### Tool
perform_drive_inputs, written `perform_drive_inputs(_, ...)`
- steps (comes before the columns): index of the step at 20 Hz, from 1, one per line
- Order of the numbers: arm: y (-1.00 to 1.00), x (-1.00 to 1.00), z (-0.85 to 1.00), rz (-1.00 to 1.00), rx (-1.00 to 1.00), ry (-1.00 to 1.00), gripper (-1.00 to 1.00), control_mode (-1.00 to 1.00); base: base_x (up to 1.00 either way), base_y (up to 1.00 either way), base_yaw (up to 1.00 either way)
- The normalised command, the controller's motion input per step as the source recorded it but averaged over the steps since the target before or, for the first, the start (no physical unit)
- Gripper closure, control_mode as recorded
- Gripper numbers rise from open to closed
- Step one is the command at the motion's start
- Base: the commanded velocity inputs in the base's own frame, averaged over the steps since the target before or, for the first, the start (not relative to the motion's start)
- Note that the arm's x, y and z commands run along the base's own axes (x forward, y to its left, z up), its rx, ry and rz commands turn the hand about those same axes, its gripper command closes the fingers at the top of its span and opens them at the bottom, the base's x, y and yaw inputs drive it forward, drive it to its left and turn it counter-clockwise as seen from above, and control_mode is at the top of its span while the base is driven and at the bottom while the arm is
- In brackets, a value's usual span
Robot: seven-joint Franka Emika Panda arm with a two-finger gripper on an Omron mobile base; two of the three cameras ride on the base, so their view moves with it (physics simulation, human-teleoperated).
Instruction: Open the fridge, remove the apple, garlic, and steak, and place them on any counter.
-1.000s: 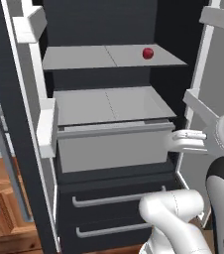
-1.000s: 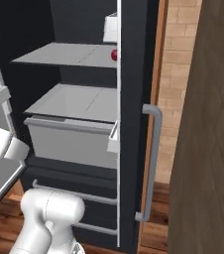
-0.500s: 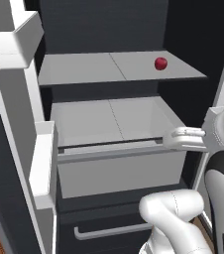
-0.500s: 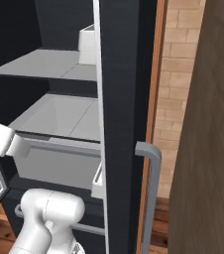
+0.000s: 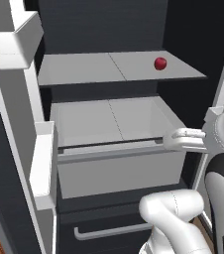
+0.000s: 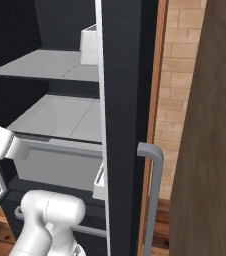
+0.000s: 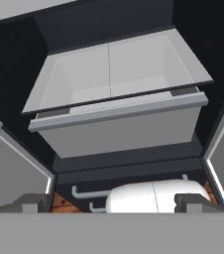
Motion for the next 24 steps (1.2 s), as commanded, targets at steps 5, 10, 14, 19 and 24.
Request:
perform_drive_inputs(5, 0.00, 0.00, 0.00, 0.00, 0.00, 0.00, -1.00, 1.00, 0.01, 0.00, 0.00)
perform_drive_inputs(10, 0.00, 0.18, 0.02, 0.00, 0.00, 0.00, -1.00, -1.00, 0.03, 0.00, 0.00)
perform_drive_inputs(14, 0.00, 0.42, 0.11, 0.00, 0.00, 0.05, -1.00, -1.00, 0.00, 0.00, 0.00)
perform_drive_inputs(19, 0.00, 0.53, 0.00, 0.00, 0.00, 0.07, -1.00, -1.00, 0.00, 0.00, 0.00)
perform_drive_inputs(24, 0.01, 0.12, -0.07, 0.00, -0.05, 0.00, -1.00, -1.00, 0.00, 0.00, 0.00)
